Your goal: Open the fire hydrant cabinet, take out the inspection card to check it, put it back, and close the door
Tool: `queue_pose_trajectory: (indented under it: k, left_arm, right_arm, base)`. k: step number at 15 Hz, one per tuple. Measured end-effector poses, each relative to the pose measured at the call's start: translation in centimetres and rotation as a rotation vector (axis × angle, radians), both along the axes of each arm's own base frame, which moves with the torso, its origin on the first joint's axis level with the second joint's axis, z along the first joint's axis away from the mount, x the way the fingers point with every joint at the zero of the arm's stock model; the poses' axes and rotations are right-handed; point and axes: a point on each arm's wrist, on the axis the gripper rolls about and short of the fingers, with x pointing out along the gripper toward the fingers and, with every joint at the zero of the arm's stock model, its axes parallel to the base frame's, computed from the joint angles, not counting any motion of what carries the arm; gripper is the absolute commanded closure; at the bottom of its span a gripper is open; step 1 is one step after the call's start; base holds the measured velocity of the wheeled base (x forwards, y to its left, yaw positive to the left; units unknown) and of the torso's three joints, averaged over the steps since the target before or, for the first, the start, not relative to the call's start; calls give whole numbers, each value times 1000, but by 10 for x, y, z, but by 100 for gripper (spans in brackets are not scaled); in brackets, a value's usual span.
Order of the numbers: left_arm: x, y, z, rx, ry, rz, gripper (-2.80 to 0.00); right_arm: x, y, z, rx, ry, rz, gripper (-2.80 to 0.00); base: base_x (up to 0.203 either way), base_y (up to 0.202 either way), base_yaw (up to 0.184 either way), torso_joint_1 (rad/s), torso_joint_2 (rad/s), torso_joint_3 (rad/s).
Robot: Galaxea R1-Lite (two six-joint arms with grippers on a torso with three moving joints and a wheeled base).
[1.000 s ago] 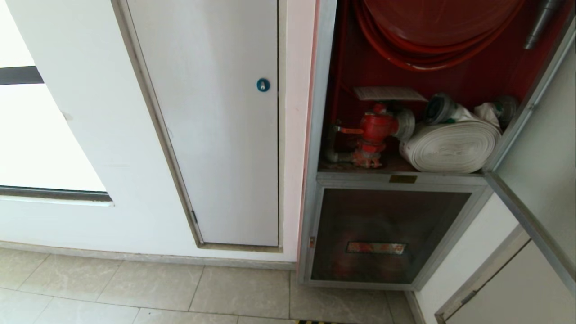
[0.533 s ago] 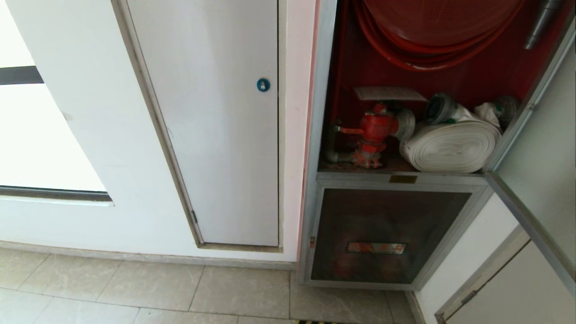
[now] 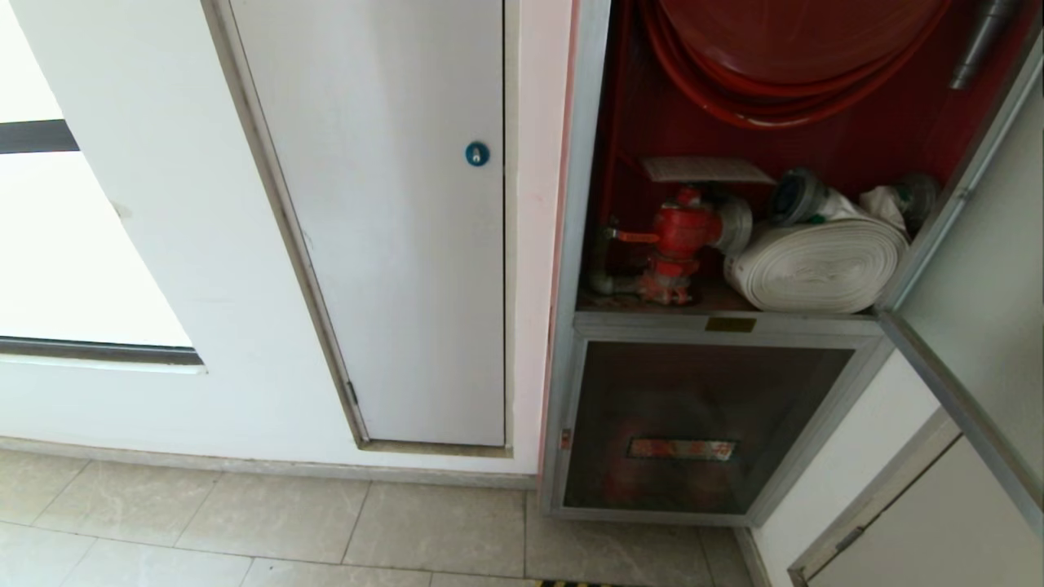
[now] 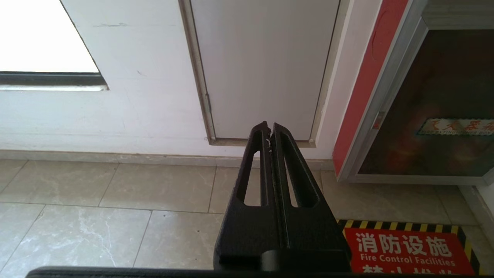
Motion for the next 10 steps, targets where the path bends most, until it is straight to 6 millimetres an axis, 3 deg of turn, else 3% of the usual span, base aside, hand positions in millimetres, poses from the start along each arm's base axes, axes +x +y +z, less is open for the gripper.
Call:
queue_pose_trajectory:
  k: [10]
  left_arm:
    - [0,0,0,0,0,0,0]
  right_arm:
    - [-60,-4,-28,-13,-69,-19,0]
  base:
    - [0,0,0,0,0,0]
